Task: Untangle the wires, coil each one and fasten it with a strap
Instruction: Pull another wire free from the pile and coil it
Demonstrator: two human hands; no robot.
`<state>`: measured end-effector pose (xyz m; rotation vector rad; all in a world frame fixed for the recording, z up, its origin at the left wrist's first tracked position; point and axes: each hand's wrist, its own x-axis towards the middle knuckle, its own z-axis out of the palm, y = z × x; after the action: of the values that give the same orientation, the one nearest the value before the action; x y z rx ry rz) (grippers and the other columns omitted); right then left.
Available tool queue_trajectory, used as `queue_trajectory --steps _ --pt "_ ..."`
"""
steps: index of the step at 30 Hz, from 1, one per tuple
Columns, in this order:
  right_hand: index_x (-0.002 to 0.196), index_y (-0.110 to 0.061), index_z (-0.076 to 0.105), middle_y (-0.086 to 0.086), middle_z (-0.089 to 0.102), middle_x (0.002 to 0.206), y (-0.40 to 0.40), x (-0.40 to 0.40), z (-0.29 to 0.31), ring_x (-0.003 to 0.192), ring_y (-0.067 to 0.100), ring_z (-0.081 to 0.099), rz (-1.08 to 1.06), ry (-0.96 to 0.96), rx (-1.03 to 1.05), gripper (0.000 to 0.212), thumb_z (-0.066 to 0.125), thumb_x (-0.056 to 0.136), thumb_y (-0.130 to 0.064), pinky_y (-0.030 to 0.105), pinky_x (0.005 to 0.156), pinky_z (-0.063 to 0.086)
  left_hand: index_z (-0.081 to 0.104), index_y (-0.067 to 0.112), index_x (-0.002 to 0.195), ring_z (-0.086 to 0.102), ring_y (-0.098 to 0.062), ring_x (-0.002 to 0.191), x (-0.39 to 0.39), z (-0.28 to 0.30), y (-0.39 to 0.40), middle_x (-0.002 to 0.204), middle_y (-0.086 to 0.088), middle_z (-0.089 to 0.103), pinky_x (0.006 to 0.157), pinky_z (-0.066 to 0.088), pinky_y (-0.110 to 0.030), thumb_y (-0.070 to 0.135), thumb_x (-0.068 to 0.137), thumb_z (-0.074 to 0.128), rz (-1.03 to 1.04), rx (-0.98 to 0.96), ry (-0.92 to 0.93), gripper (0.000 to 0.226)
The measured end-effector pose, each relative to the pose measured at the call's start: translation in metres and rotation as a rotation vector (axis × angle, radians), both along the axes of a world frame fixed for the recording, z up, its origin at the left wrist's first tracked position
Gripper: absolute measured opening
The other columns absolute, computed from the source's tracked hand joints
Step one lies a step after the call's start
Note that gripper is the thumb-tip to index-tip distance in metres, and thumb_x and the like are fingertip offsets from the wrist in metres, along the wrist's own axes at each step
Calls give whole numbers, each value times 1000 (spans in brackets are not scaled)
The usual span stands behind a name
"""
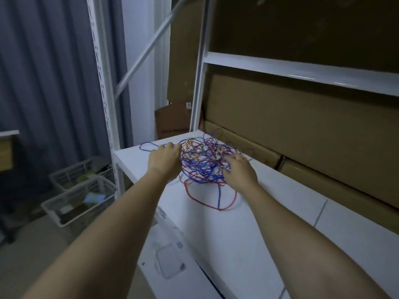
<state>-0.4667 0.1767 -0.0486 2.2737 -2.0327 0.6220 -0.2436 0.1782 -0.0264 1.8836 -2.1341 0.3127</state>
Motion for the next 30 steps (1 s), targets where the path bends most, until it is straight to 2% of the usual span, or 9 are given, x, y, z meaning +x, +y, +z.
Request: queue_trajectory --steps 4,8,14,19,22,24,25,27,30 --pt "128 -14 56 9 48 129 -58 43 8 121 29 40 36 -4 -89 38 50 91 -16 36 94 39 46 14 124 53 -33 112 47 -10 -57 122 -11 55 82 47 -41 27 94 50 12 41 15 33" --pt "127 -16 56 7 47 130 -125 75 14 120 27 39 56 10 -107 34 50 94 -19 38 91 39 45 14 127 54 -33 111 82 -16 -118 122 -10 54 81 46 -40 31 95 50 19 61 28 36" --pt "125 -16 57 8 44 133 -231 105 6 124 27 37 65 -14 -2 31 51 95 -19 40 91 42 45 13 127 53 -32 110 118 -10 -219 123 -10 53 79 46 -43 27 96 47 6 71 51 34" --pt "117 -10 63 14 49 131 -304 116 -13 125 33 39 -15 1 236 25 48 98 -16 45 97 44 46 12 122 54 -34 105 121 -14 -296 119 -12 53 72 42 -40 26 96 45 -104 51 32 29" --pt "99 -4 63 13 61 104 -335 123 -24 99 34 54 -153 37 389 32 51 97 -33 41 83 48 45 11 121 53 -35 105 117 -24 -329 119 -13 54 69 38 -38 24 95 46 -180 59 0 29" --pt "75 -9 50 7 52 77 -351 129 -27 78 29 52 -211 47 479 41 56 92 -46 34 71 40 45 11 123 53 -33 105 113 -30 -348 120 -13 53 70 40 -38 22 95 47 -221 98 -20 29" --pt "71 -11 45 5 47 72 -356 131 -28 71 27 50 -218 58 504 43 60 90 -46 33 67 37 45 11 122 53 -33 104 111 -32 -356 120 -13 53 69 40 -38 21 95 46 -242 118 -25 29" --pt "81 -7 57 7 56 80 -361 136 -30 80 27 58 -199 114 517 30 66 87 -35 32 68 43 46 11 123 53 -33 105 105 -35 -369 120 -13 52 71 40 -37 20 96 44 -294 147 -17 29" --pt "99 -7 69 11 67 101 -358 136 -31 95 30 61 -156 100 504 15 63 88 -15 37 81 52 46 15 129 51 -32 111 90 -40 -386 126 -10 51 83 48 -40 27 98 44 -415 202 -8 33"
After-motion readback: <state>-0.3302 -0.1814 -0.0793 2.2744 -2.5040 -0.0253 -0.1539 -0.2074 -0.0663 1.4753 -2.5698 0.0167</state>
